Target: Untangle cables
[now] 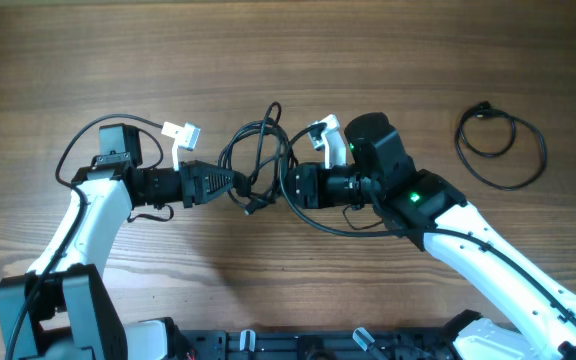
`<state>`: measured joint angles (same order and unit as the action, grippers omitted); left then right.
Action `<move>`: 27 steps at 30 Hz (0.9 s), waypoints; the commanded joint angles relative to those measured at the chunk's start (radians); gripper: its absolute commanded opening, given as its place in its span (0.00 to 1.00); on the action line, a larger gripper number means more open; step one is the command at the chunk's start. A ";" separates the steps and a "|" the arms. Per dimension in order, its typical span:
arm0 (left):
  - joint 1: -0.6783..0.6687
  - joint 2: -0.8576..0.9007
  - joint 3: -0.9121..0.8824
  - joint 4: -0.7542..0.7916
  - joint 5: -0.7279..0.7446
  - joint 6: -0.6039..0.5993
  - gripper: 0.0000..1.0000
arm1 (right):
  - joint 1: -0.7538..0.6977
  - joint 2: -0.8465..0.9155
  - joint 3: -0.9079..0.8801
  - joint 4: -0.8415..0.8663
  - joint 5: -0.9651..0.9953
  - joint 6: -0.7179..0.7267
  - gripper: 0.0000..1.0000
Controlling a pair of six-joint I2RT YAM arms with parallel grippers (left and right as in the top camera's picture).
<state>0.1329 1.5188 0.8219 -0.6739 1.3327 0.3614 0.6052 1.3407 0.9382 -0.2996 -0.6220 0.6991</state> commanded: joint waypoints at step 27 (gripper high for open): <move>0.000 0.002 -0.001 0.000 -0.006 0.027 0.04 | 0.003 0.172 0.000 -0.102 0.513 -0.131 0.51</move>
<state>0.1329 1.5188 0.8219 -0.6739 1.3064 0.3618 0.6060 1.4986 0.9382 -0.4103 -0.0010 0.6147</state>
